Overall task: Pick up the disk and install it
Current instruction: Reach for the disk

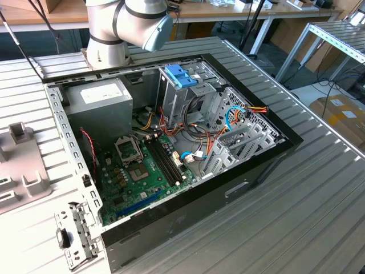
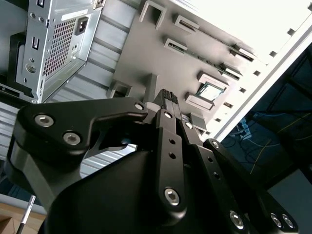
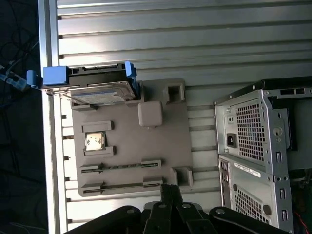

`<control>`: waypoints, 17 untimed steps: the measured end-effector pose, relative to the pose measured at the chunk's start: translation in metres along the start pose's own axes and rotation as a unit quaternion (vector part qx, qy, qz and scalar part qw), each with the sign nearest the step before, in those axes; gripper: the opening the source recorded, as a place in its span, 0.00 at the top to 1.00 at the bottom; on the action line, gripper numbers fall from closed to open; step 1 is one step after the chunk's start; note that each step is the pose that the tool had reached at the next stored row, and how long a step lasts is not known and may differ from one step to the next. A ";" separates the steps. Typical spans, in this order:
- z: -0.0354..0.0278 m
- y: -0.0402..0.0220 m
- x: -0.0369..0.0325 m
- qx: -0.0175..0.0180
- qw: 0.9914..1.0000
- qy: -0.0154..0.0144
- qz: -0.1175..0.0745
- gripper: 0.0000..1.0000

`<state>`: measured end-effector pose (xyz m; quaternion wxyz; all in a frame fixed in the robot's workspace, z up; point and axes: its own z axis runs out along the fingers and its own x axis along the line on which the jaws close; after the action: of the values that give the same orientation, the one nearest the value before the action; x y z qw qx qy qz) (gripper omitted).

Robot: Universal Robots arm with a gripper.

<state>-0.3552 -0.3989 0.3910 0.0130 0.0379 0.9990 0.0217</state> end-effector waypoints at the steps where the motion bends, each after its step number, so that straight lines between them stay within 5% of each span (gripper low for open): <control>1: 0.0000 0.0000 0.0003 0.000 1.000 0.000 0.000 0.89; 17: 0.0000 -0.0004 0.0052 0.000 1.000 0.000 0.000 0.89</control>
<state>-0.3604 -0.3989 0.3908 0.0131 0.0379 0.9990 0.0217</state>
